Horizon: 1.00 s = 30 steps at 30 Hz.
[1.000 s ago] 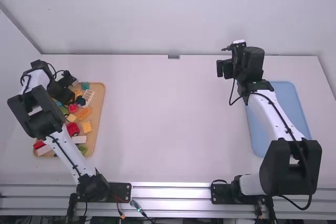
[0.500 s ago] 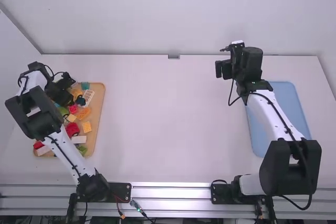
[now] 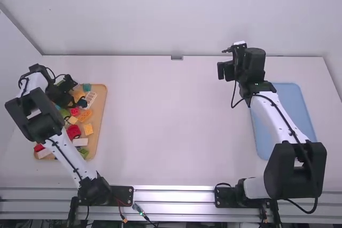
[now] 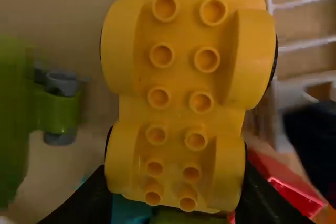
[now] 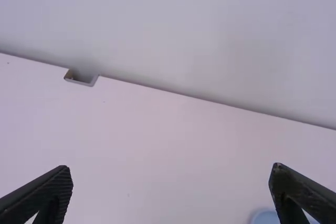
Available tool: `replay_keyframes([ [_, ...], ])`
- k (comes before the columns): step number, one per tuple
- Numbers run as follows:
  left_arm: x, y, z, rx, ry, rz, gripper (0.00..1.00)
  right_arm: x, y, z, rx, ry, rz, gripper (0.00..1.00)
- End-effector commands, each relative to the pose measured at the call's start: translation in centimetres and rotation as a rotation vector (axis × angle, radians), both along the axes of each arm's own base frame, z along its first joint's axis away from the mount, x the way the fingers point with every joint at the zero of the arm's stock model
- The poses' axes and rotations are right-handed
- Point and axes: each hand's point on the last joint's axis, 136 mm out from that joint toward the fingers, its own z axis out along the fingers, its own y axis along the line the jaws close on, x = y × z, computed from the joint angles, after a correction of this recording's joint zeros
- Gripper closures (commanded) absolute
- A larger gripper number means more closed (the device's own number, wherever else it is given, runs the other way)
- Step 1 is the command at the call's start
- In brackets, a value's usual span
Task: Assemble lego blocks to make yellow taxi
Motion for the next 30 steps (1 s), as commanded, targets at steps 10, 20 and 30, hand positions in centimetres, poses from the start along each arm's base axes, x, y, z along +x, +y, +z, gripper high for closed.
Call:
replay_keyframes([
  [10, 3.4, -3.0, 9.1, -0.176, -0.151, 0.081, 0.86, 0.7, 0.0, 1.2, 0.004, -0.023, -0.005, 0.01],
  [20, 2.5, -12.1, 15.1, -0.161, -0.177, -0.165, 0.95, 0.7, 0.0, 1.2, 0.004, -0.024, -0.005, 0.01],
  [30, 1.8, -27.3, 15.5, 0.13, -0.269, -0.555, 0.89, 0.8, 0.0, 1.5, 0.004, -0.034, -0.005, 0.01],
])
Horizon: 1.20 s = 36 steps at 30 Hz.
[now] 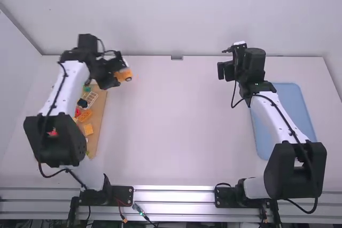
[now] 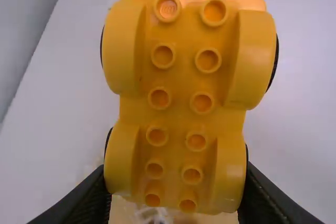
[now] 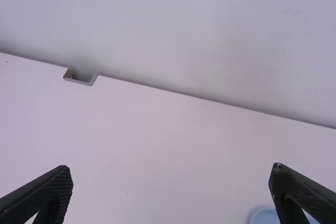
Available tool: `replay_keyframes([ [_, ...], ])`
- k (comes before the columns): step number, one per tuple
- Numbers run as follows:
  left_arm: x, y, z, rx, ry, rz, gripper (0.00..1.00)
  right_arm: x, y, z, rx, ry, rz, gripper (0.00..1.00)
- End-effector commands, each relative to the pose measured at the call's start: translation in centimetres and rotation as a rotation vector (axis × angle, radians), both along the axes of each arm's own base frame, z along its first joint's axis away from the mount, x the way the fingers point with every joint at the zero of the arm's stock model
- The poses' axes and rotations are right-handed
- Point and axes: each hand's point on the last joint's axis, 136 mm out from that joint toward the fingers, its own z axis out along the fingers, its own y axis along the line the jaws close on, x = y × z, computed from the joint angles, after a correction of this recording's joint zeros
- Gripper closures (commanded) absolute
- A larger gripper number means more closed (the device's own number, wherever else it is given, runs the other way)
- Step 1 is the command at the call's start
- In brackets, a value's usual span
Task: Assemble lego blocks to make yellow taxi
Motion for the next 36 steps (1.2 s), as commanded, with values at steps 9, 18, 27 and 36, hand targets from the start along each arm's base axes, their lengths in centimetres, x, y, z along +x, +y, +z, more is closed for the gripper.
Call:
replay_keyframes([
  [9, -6.9, -16.7, -6.0, 0.087, 0.041, -0.471, 0.98, 0.9, 0.0, 2.3, 0.007, -0.061, -0.004, 0.01],
  [18, -10.6, -22.0, -12.4, 0.187, 0.179, -0.598, 0.98, 0.5, 0.0, 3.1, 0.008, -0.074, -0.003, 0.01],
  [27, -7.8, -23.0, -15.2, 0.159, 0.15, -0.382, 0.98, 0.2, -0.1, 2.8, 0.005, -0.056, -0.006, 0.01],
  [36, -9.6, -21.8, -16.5, 0.184, 0.216, -0.385, 0.86, 0.2, -0.1, 2.8, 0.005, -0.056, -0.007, 0.01],
])
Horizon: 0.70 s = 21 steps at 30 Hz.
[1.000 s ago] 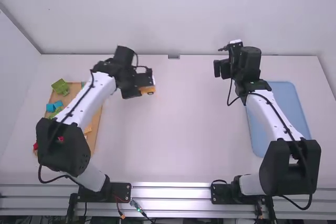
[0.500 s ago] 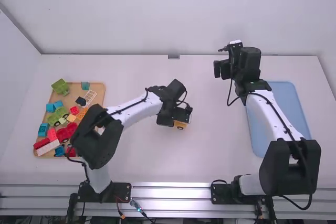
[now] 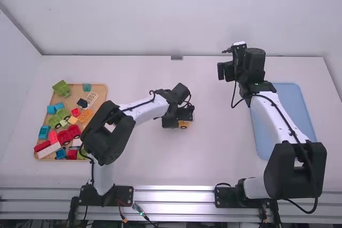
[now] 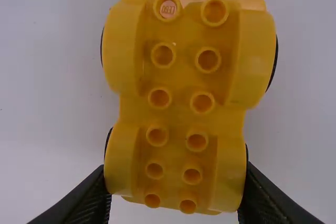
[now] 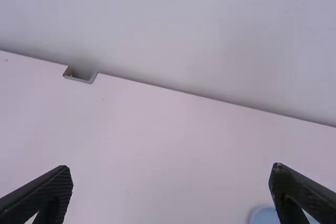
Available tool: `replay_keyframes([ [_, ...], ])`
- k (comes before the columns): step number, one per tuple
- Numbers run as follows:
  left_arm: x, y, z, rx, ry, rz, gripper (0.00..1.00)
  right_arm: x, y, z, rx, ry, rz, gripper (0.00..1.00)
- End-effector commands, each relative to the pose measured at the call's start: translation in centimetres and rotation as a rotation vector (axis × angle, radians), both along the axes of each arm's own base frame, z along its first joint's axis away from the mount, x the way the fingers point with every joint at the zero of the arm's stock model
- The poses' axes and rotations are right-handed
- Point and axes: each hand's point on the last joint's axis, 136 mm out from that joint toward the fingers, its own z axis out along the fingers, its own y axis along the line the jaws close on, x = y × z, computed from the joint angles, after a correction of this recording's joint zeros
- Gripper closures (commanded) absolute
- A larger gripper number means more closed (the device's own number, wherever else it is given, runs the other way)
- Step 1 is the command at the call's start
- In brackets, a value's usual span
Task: Assemble lego blocks to make yellow taxi
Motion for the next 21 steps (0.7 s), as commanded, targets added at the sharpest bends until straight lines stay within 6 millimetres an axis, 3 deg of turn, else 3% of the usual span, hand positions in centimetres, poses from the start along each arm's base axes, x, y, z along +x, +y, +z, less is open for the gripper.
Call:
replay_keyframes([
  [1, -1.0, 0.9, -0.7, 0.016, 0.028, 0.017, 0.81, 0.4, -0.1, 3.0, 0.007, -0.065, -0.007, 0.01],
  [2, -1.1, 1.0, -0.9, 0.02, 0.033, 0.017, 0.74, 0.4, -0.1, 3.0, 0.007, -0.066, -0.007, 0.01],
  [3, -1.2, 1.0, -1.1, 0.021, 0.033, 0.017, 0.58, 0.4, 0.0, 3.0, 0.007, -0.066, -0.006, 0.01],
  [4, -1.2, 1.1, -1.3, 0.021, 0.027, 0.018, 0.06, 0.4, -0.1, 3.0, 0.007, -0.066, -0.007, 0.01],
  [5, -1.1, 1.1, -1.3, 0.02, 0.023, 0.018, 0.01, 0.4, -0.1, 3.0, 0.007, -0.067, -0.007, 0.01],
  [12, -1.1, 1.0, -0.1, 0.043, 0.039, -0.067, 0.01, 0.5, -0.1, 3.2, 0.007, -0.075, -0.007, 0.01],
  [15, -1.0, 1.2, 2.0, 0.044, 0.065, -0.049, 0.01, 0.5, -0.1, 3.2, 0.007, -0.074, -0.007, 0.01],
  [18, -0.8, 1.2, 5.4, -0.02, 0.099, 0.002, 0.01, 0.5, -0.1, 3.2, 0.007, -0.076, -0.007, 0.01],
  [21, 0.9, 2.7, 7.9, -0.057, 0.069, 0.12, 0.01, 0.5, 0.0, 3.3, 0.007, -0.077, -0.006, 0.01],
])
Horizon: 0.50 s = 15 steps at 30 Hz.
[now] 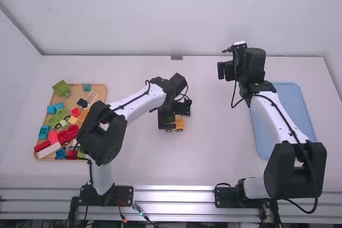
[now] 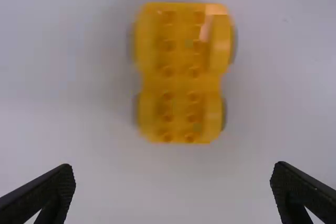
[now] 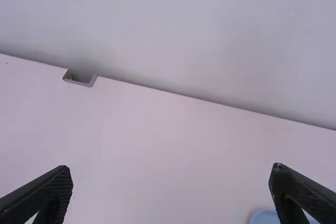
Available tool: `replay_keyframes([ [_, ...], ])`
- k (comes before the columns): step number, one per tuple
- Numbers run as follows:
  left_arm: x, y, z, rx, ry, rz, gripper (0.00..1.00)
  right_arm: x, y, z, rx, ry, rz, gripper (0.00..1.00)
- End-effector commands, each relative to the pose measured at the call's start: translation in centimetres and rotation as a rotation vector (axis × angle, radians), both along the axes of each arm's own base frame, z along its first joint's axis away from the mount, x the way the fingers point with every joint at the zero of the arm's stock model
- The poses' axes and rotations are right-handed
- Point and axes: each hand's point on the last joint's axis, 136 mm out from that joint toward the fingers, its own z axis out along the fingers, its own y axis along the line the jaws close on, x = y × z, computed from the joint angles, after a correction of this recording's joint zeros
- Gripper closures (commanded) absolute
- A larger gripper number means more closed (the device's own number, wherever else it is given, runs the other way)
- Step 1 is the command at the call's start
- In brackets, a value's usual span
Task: Assemble lego blocks to make yellow taxi
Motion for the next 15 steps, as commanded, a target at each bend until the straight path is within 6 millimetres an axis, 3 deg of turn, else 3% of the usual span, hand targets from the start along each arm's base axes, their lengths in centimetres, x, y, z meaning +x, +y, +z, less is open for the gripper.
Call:
replay_keyframes([
  [1, 3.3, 2.6, 4.5, -0.075, -0.094, 0.214, 0.01, 0.3, -0.1, 3.0, 0.004, -0.066, -0.005, 0.01],
  [3, 6.2, 6.6, 6.8, -0.063, -0.18, 0.419, 0.01, 0.3, 0.0, 3.0, 0.004, -0.065, -0.004, 0.01],
  [4, 7.0, 7.8, 7.4, -0.065, -0.205, 0.483, 0.01, 0.3, -0.1, 3.0, 0.005, -0.065, -0.005, 0.01],
  [7, 9.7, 14.3, 9.6, -0.039, -0.293, 0.768, 0.01, 0.3, 0.0, 3.0, 0.005, -0.066, -0.005, 0.01],
  [8, 10.0, 15.4, 9.8, -0.035, -0.303, 0.817, 0.01, 0.3, 0.0, 3.0, 0.005, -0.066, -0.005, 0.01],
  [11, 10.8, 22.6, 11.1, 0.009, -0.368, 1.062, 0.01, 0.3, 0.0, 3.0, 0.005, -0.067, -0.004, 0.01],
  [14, 10.4, 27.0, 11.3, 0.036, -0.367, 1.123, 0.01, 0.4, 0.0, 3.1, 0.006, -0.071, -0.003, 0.01],
  [15, 9.6, 29.4, 11.2, 0.064, -0.355, 1.144, 0.0, 0.4, 0.1, 3.2, 0.007, -0.073, 0.001, 0.01],
])
